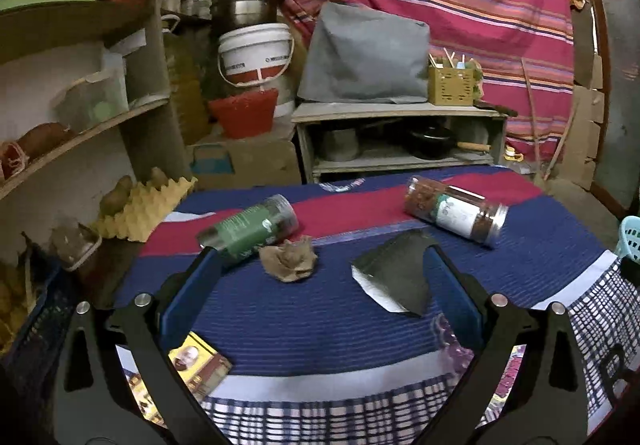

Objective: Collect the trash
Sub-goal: 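Reach both tools toward the black glove and jars on the table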

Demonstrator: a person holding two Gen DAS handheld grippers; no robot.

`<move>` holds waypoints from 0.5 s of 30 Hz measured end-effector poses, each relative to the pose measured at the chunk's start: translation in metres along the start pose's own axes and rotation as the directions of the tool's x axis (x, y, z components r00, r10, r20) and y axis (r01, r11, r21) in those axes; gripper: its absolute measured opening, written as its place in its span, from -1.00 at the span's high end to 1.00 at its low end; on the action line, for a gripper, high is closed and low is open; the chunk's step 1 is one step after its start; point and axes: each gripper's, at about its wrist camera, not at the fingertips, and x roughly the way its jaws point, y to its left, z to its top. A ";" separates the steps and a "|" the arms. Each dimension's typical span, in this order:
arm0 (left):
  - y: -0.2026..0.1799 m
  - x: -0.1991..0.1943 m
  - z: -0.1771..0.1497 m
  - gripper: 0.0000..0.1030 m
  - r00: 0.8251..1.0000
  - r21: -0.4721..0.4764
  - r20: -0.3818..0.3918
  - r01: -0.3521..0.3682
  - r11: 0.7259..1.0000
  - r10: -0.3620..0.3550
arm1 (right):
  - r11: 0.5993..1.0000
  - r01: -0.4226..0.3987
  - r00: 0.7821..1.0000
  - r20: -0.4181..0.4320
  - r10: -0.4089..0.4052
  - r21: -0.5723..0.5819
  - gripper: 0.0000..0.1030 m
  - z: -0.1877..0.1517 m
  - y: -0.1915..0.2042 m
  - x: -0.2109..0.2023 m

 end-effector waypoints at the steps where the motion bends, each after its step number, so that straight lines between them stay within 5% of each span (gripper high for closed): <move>1: 0.002 0.000 0.000 -0.89 1.000 -0.002 0.003 -0.004 1.000 0.004 | 1.000 -0.004 1.000 -0.006 0.004 -0.006 -0.67 0.000 0.006 0.005; 15: 0.053 0.034 -0.004 -0.89 0.996 -0.094 -0.078 -0.054 0.994 0.047 | 0.994 -0.024 1.000 -0.022 0.022 -0.110 -0.67 0.006 0.075 0.038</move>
